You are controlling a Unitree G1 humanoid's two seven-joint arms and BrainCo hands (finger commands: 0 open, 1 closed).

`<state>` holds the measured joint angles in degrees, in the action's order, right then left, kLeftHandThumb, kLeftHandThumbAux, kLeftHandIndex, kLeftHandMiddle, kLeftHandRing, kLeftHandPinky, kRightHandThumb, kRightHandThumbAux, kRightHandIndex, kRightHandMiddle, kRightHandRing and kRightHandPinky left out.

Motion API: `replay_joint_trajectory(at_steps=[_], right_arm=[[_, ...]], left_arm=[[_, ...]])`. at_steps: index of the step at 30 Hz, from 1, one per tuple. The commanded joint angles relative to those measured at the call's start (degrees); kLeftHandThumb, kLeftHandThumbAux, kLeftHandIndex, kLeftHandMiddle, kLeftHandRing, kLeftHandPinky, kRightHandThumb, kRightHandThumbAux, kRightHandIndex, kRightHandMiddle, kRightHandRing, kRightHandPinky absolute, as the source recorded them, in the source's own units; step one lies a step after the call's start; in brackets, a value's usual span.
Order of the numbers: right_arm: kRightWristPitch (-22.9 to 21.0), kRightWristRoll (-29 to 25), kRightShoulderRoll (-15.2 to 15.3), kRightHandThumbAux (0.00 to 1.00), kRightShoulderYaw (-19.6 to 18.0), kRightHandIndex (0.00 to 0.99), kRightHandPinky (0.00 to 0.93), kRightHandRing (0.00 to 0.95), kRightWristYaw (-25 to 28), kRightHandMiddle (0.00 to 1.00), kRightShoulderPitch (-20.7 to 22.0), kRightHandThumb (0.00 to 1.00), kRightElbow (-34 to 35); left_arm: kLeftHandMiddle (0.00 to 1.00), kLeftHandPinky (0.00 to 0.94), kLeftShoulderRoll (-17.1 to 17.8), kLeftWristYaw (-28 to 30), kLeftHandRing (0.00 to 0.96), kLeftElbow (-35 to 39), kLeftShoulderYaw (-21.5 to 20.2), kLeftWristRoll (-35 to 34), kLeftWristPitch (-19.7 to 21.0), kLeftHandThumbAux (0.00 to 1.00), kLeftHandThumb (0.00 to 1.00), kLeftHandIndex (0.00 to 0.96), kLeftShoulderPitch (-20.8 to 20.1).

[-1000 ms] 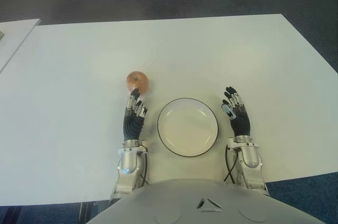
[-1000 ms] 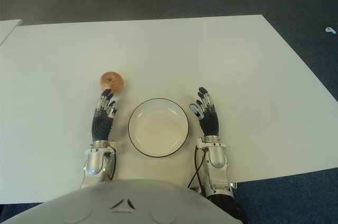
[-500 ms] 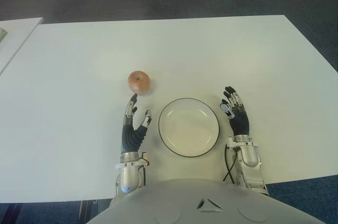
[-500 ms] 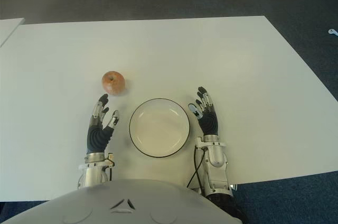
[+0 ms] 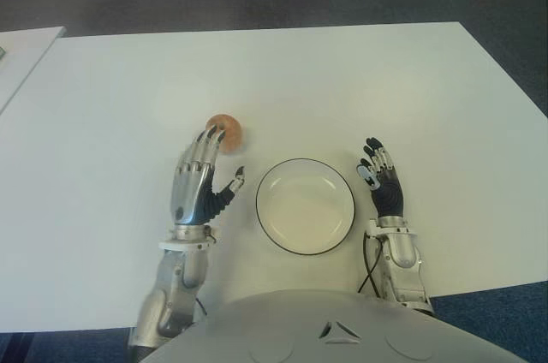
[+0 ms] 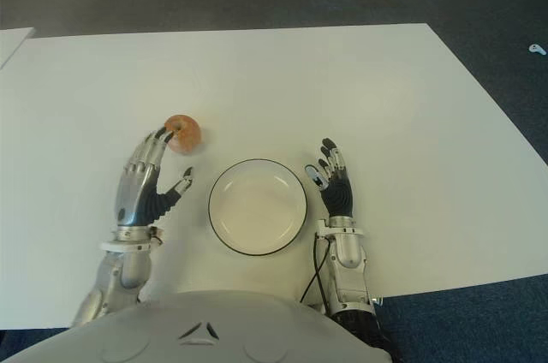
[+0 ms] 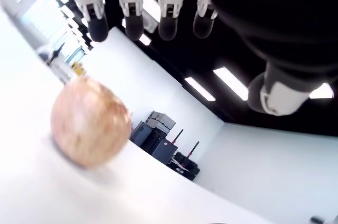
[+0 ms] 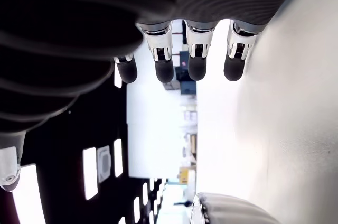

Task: Put the apples into the plate.

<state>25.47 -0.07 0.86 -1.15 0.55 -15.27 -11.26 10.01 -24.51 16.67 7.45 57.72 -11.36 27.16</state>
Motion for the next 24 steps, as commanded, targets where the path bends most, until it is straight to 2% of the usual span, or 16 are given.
replay_joint_trajectory(at_steps=[1,9,24], right_arm=[[-3.87,0.65,-0.82,0.471,0.08,0.0,0.0,0.0,-0.89,0.0,-1.53,0.07,-6.69],[-3.2,0.32,-0.72,0.468,-0.01,0.0,0.0,0.0,-0.68,0.0,-0.89,0.072,-8.37],[-2.32,0.9,-0.52,0.446,-0.14,0.0,0.0,0.0,-1.31,0.0,0.07,0.075,-10.42]], left_arm=[[0.006,0.035,4.55,7.53,0.004,7.69,0.29,8.41,3.75,0.418,0.285,0.066,-0.9],[0.002,0.026,7.97,15.24,0.0,10.21,0.23,8.23,6.03,0.41,0.343,0.081,-1.9],[0.0,0.022,10.33,20.67,0.0,10.44,0.35,8.6,8.95,0.402,0.348,0.092,-5.86]])
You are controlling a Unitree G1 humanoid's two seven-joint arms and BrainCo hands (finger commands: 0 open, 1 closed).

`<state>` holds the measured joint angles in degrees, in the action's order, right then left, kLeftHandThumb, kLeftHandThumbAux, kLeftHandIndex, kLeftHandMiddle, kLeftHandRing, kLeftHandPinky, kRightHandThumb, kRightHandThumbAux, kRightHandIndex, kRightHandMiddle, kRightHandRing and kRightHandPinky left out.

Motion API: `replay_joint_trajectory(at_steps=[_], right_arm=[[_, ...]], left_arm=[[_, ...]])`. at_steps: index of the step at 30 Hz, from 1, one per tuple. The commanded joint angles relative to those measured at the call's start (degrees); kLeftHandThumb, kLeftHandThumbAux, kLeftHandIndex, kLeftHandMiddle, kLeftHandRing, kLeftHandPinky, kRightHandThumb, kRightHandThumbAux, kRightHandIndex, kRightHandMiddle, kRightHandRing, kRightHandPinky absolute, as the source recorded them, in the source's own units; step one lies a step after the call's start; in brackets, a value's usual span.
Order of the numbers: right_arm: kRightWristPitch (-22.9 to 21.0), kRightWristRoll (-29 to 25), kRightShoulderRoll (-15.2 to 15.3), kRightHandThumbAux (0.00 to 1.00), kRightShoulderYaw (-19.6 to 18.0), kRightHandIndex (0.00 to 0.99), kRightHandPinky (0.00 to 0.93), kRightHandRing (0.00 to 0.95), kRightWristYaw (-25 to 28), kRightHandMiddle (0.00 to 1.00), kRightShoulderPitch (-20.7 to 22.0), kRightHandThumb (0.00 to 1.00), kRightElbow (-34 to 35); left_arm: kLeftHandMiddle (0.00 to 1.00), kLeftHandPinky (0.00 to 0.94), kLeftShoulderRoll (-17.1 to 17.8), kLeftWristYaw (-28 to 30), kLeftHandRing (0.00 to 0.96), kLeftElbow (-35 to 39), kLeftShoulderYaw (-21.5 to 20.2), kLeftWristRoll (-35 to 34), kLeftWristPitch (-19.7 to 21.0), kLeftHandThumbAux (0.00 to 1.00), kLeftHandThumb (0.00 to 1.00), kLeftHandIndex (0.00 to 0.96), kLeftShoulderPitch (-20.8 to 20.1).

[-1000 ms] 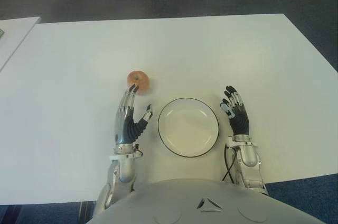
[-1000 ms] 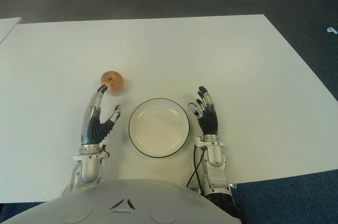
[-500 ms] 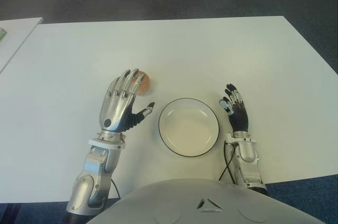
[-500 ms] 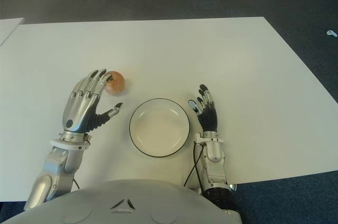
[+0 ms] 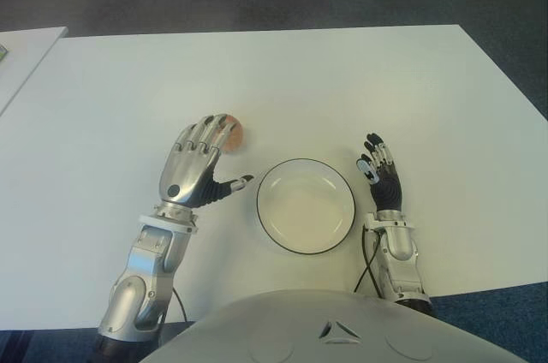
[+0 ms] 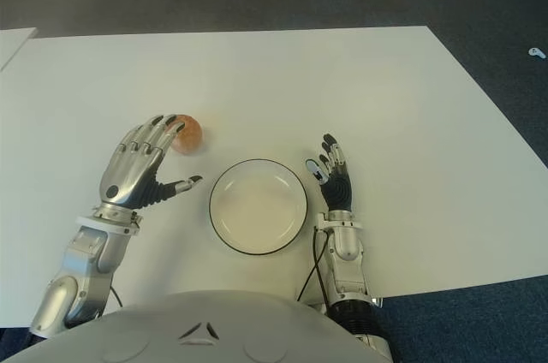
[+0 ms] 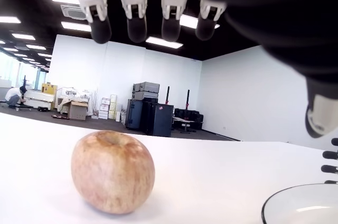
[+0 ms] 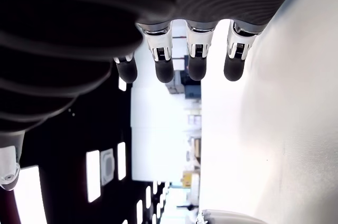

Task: Put the apples into the plate.

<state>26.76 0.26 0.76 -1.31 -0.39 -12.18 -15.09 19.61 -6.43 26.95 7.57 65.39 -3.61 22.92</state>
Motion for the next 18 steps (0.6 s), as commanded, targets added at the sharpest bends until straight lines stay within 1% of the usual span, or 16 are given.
replay_joint_trajectory(at_steps=[1,6,9,12,18], right_arm=[[-3.64,0.6,-0.39,0.448,0.02,0.0,0.0,0.0,-0.39,0.0,-2.9,0.075,-6.73],[-3.42,0.57,-0.35,0.463,0.09,0.0,0.0,0.0,-0.4,0.0,-2.47,0.075,-7.44],[-3.16,0.5,-0.37,0.465,0.09,0.0,0.0,0.0,-0.38,0.0,-2.22,0.077,-7.97],[-2.85,0.55,-0.44,0.463,0.09,0.0,0.0,0.0,-0.53,0.0,-2.05,0.078,-8.42],[-2.59,0.75,-0.55,0.46,0.27,0.0,0.0,0.0,-0.79,0.0,-2.19,0.076,-8.29]], left_arm=[[0.0,0.021,0.83,3.05,0.0,0.12,0.23,1.01,1.42,0.403,0.348,0.09,-2.18],[0.0,0.02,1.69,4.17,0.0,-1.34,0.03,0.84,1.91,0.399,0.348,0.085,-5.1],[0.0,0.023,3.13,4.18,0.0,-4.83,-0.32,0.1,1.57,0.39,0.349,0.082,-8.31],[0.0,0.021,4.3,4.25,0.0,-7.12,-0.28,-0.41,1.43,0.383,0.349,0.079,-10.17],[0.0,0.013,6.78,5.28,0.0,-13.76,1.04,-1.09,1.12,0.364,0.342,0.064,-15.23]])
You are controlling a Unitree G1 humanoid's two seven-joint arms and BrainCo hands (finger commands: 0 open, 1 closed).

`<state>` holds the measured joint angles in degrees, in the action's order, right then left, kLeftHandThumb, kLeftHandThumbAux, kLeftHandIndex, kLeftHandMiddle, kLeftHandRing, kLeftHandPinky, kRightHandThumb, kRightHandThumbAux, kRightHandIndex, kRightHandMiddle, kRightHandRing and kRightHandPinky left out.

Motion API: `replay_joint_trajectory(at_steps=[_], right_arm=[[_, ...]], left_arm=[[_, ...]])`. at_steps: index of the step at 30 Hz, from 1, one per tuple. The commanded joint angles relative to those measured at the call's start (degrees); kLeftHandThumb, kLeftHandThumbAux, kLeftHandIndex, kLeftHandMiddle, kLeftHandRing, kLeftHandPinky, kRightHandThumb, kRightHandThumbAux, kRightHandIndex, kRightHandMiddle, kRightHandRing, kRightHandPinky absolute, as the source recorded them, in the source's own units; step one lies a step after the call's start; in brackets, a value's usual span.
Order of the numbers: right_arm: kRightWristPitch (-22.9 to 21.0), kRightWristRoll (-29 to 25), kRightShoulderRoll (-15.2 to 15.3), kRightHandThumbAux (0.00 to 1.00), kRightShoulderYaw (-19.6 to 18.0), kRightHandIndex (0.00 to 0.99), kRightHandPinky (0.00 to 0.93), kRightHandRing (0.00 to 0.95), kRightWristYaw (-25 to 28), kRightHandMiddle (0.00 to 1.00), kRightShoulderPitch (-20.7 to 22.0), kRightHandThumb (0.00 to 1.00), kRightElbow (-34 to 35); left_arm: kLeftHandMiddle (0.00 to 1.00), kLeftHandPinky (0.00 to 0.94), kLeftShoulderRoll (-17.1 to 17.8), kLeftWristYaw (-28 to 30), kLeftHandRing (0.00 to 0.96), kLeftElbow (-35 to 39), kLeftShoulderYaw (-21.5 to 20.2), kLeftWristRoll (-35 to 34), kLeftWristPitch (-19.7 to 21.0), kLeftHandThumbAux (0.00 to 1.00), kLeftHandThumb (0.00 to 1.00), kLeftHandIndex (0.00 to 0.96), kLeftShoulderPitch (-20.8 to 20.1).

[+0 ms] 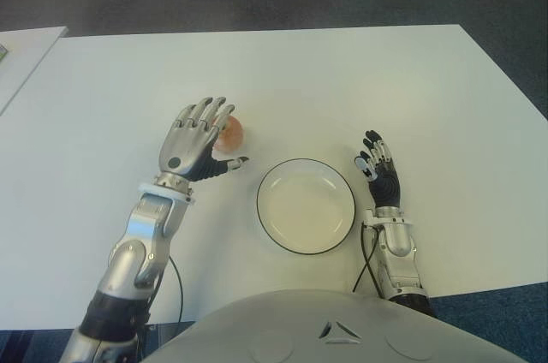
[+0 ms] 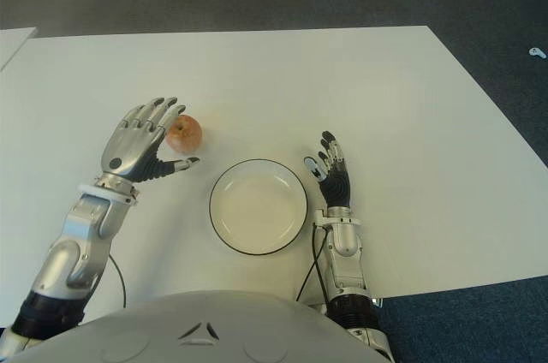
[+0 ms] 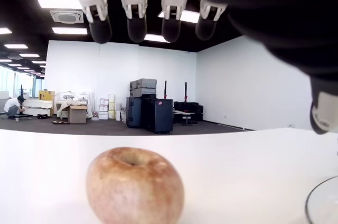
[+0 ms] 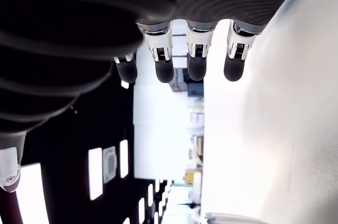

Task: Put the apples into the plate.

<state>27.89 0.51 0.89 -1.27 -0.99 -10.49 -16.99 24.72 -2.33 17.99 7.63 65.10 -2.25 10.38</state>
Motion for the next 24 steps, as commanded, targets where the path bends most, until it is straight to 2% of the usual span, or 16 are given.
replay_joint_trajectory(at_steps=[1,11,24], right_arm=[[-3.7,0.53,-0.65,0.462,0.26,0.0,0.0,0.0,-0.18,0.0,-3.9,0.077,-6.37],[-3.34,0.54,-0.73,0.447,0.08,0.0,0.0,0.0,-0.66,0.0,-4.1,0.08,-6.54],[-2.65,0.32,-0.62,0.441,-0.11,0.0,0.0,0.0,-0.55,0.0,-4.51,0.083,-6.95]], left_arm=[[0.0,0.011,1.88,1.08,0.0,-5.33,1.15,-0.93,-0.28,0.361,0.341,0.061,-3.0],[0.0,0.003,3.85,1.82,0.0,-13.5,4.23,-2.21,-0.35,0.348,0.322,0.02,-8.3],[0.0,0.009,4.53,-3.89,0.0,-24.71,7.6,-3.88,-1.95,0.367,0.327,0.01,-14.05]])
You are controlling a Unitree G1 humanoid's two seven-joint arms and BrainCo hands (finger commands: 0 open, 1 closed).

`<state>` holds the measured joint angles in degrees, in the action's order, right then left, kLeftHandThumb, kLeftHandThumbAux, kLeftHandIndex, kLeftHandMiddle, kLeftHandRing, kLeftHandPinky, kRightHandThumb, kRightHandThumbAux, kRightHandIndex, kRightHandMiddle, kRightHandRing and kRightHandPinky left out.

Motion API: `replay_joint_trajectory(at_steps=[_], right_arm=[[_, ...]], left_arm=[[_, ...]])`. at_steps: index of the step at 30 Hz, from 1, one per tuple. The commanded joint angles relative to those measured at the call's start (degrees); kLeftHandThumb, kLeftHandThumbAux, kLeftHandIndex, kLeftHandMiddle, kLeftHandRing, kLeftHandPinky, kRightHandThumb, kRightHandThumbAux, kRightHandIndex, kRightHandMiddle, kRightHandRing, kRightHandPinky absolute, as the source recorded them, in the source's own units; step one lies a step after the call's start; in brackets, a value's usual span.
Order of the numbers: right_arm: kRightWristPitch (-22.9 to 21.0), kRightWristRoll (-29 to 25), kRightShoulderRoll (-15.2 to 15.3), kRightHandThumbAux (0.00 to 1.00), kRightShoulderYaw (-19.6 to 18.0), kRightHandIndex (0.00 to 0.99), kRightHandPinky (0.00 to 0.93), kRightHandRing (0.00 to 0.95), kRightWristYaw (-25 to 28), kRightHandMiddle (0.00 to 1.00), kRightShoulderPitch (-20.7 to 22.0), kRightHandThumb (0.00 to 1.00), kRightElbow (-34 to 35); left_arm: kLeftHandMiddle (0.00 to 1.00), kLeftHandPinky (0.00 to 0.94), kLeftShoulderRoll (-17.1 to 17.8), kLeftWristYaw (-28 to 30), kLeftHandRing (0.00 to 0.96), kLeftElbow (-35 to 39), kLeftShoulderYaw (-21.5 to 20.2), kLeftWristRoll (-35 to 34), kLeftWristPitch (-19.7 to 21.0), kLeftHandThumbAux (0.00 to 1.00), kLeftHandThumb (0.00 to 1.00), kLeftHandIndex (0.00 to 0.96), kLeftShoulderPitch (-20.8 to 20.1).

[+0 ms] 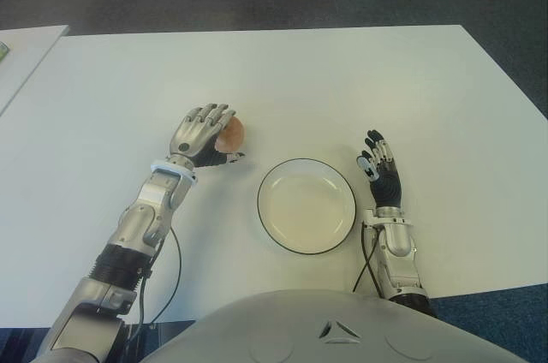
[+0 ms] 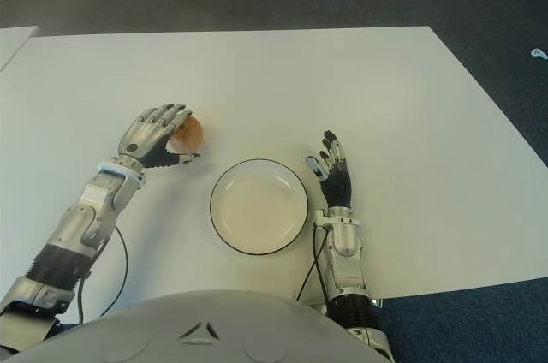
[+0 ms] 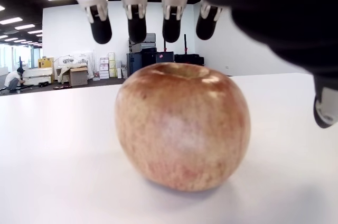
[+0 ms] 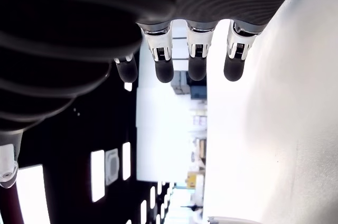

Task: Put the apples into the plate.

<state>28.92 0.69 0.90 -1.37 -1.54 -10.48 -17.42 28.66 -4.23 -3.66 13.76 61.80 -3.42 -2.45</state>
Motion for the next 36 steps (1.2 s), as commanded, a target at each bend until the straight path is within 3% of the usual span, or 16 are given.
replay_joint_trajectory(at_steps=[1,15,36], right_arm=[[-3.67,0.17,-0.63,0.439,0.0,0.0,0.0,0.0,-0.01,0.0,-4.58,0.083,-6.5],[-2.77,0.14,-0.34,0.455,0.06,0.0,0.0,0.0,0.37,0.0,-5.26,0.078,-6.55],[-2.75,0.36,-0.39,0.45,0.1,0.0,0.0,0.0,0.28,0.0,-5.54,0.07,-6.78]], left_arm=[[0.0,0.007,0.64,-2.46,0.0,-3.63,1.74,-0.66,-0.85,0.367,0.328,0.009,-1.47],[0.0,0.0,0.11,-8.51,0.0,-11.16,5.98,0.3,0.02,0.303,0.307,0.0,-4.53],[0.0,0.0,-0.38,-16.11,0.0,-19.17,10.53,-0.98,-0.01,0.293,0.256,0.0,-8.47]])
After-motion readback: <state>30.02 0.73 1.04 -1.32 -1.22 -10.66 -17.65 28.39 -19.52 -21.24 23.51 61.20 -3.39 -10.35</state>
